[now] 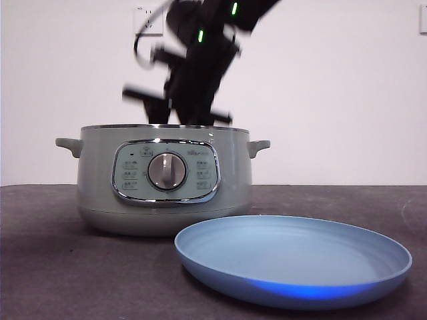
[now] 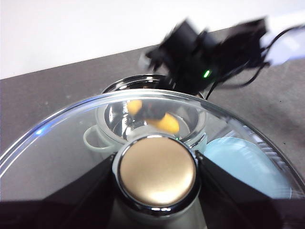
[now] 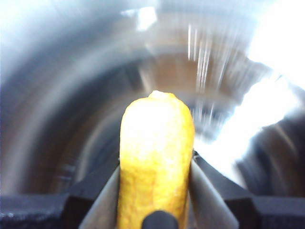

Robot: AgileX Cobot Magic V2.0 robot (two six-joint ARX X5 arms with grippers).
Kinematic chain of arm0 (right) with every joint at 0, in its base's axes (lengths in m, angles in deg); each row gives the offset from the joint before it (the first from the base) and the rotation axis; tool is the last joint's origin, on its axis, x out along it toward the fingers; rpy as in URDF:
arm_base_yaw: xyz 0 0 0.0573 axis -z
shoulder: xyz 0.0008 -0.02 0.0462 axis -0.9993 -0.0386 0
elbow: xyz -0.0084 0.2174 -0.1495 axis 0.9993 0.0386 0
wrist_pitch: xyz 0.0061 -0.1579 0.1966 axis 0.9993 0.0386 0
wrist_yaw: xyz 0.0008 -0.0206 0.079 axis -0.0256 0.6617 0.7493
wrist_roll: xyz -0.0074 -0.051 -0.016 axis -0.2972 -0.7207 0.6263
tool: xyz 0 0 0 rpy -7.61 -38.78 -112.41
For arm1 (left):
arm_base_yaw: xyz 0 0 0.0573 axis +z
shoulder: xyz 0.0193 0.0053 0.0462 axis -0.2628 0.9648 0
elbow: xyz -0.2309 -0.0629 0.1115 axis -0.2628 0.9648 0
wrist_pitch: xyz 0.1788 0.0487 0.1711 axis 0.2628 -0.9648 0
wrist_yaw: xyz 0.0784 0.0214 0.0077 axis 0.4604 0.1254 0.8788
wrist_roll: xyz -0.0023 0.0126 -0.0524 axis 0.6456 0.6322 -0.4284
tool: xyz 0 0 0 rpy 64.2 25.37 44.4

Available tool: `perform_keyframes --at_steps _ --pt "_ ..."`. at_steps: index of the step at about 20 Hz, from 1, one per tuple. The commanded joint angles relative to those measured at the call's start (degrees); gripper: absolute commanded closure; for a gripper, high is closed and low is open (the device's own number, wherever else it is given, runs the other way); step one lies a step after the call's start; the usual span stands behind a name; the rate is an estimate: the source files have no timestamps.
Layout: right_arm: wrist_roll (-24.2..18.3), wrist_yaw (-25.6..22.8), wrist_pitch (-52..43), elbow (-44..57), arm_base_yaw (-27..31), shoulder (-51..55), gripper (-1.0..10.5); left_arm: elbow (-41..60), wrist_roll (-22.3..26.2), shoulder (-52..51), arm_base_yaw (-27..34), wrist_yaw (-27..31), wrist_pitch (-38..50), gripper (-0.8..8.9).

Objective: Take the corn out from the steamer,put the corn on the plate,close the lid

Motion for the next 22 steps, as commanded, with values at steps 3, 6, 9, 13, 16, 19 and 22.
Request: perform_keyframes --at_steps 3,6,9,13,16,19,22 --pt "-3.6 -0.4 7.2 0.1 -0.3 10.9 9.6 -0.6 0.5 -0.5 0.0 -0.4 3.1 8.2" --pt "-6.2 -1.4 16.5 0.1 -0.3 18.2 9.6 -0.6 0.5 -0.5 0.0 -0.4 4.0 8.2" --pt "-7.8 -3.5 26.0 0.1 -0.1 24.4 9.6 -0.6 0.5 -0.5 0.0 -0.4 4.9 8.2" --pt "-8.6 -4.5 33.7 0.2 0.1 31.9 9.6 -0.6 0.5 0.4 0.0 -0.7 6.8 8.21" --pt "-8.6 -4.9 36.0 2.3 0.1 35.6 9.6 -0.6 0.5 1.7 0.0 -0.9 8.4 8.21" --pt "-7.8 -4.9 33.9 10.0 0.1 39.5 9.6 -0.6 0.6 3.6 0.0 -2.9 9.5 8.2" --pt "-5.5 -4.2 25.9 23.5 0.1 43.6 9.6 -0.6 0.7 6.0 0.0 -3.6 12.0 8.21"
